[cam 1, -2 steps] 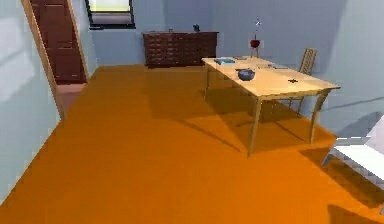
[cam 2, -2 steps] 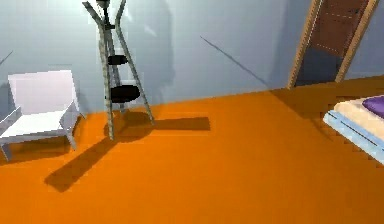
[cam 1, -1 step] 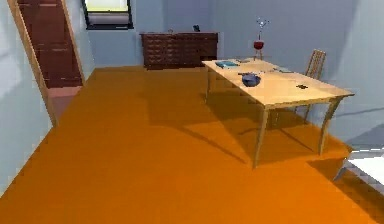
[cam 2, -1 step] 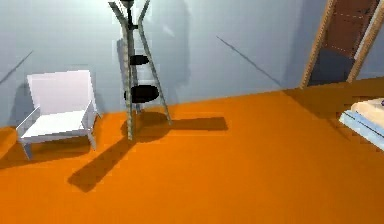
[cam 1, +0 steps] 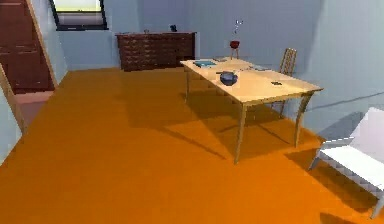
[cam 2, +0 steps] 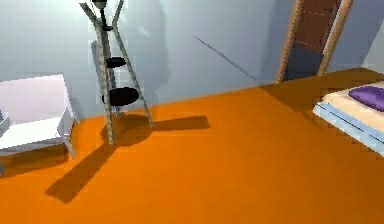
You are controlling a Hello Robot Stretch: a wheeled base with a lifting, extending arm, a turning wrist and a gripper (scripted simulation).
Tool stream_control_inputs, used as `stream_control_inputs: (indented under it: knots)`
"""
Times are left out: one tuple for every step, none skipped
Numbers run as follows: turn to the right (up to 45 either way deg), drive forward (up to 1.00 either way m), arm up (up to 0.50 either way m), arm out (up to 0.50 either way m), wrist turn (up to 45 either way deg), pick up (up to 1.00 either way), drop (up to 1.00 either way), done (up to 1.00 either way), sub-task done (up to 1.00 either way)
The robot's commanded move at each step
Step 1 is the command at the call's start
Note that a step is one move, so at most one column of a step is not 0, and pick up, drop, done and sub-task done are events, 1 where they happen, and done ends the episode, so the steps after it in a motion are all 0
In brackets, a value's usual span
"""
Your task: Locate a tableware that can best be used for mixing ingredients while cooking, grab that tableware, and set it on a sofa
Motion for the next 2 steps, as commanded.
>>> stream_control_inputs:
  knots:
    - [0.0, 1.0, 0.0, 0.0, 0.0, 0.0, 0.0, 0.0, 0.0]
    - [12.0, 0.0, 0.0, 0.0, 0.0, 0.0, 0.0, 0.0, 0.0]
